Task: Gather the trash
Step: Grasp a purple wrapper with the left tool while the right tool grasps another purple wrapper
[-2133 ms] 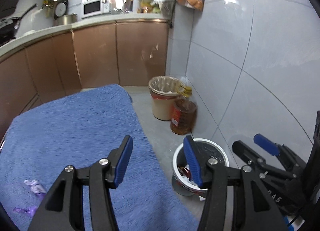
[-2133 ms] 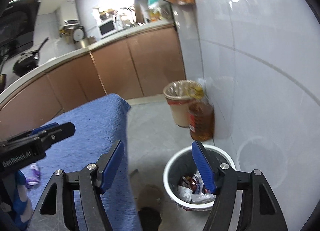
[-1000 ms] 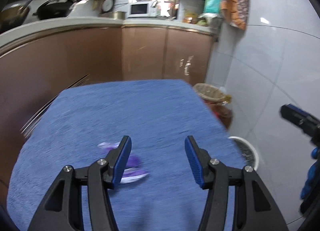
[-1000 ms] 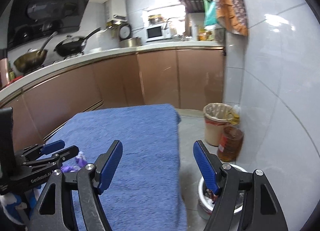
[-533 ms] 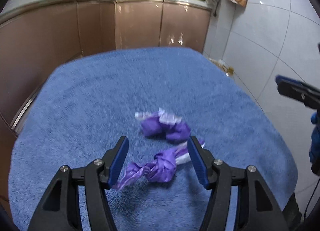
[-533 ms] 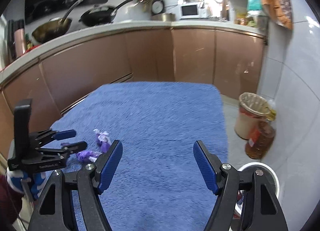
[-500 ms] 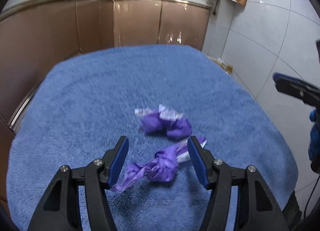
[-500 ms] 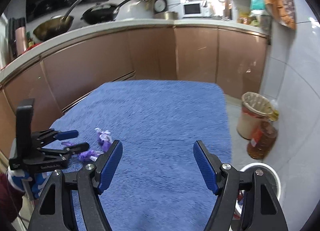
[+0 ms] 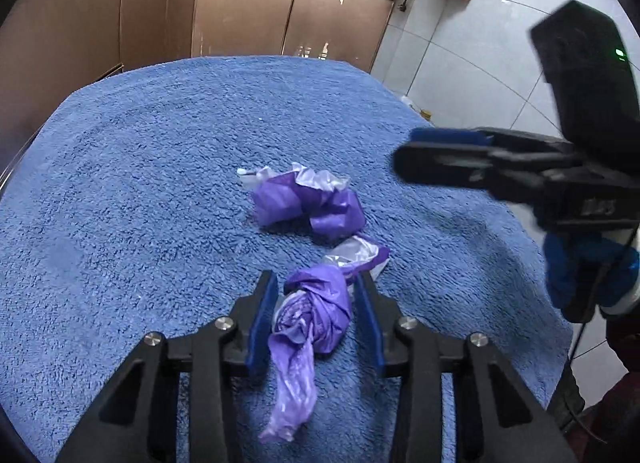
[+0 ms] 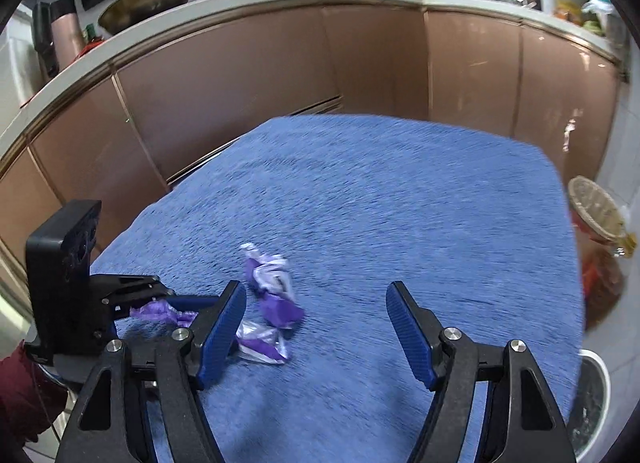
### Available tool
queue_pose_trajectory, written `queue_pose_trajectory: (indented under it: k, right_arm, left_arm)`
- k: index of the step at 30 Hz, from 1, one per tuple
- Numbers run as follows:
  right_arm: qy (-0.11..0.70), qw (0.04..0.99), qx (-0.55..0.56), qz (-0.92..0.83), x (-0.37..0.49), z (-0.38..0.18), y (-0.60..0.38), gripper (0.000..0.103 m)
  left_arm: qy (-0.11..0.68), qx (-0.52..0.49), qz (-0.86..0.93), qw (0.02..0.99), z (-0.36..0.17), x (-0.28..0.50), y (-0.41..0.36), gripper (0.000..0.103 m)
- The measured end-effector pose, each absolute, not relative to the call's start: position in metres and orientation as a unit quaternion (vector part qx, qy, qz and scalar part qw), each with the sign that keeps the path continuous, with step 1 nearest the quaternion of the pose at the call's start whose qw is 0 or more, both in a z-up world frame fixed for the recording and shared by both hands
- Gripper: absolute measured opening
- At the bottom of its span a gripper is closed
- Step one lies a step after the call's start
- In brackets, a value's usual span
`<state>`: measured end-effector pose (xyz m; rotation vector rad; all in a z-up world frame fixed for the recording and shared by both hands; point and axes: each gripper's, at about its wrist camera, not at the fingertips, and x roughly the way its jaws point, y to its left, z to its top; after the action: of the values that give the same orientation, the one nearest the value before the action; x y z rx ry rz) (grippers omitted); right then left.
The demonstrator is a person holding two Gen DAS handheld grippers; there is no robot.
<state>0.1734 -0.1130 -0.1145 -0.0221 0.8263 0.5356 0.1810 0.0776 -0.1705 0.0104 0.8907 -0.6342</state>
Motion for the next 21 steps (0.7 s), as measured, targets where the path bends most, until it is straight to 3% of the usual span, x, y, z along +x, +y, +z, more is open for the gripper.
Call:
queue_pose_trajectory:
  k: [8, 17, 21]
  right_arm:
    - [0.427, 0.856, -0.006, 0.290, 0.194, -0.136, -0.092, 0.049]
    - [0.446, 0.836, 0.002, 0.319, 0.206, -0.151, -0.083, 0.026]
    - [0.443, 0.836, 0.000, 0.323, 0.203, -0.150, -0.082, 0.025]
  left_arm:
    - [0.425, -0.014, -0.315, 0.848, -0.175, 0.173, 0.086, 0.036]
    - [0.425, -0.011, -0.316, 0.848, -0.177, 0.178, 0.086, 0.036]
    - [0.424, -0.005, -0.313, 0.850, -0.176, 0.179, 0.085, 0.036]
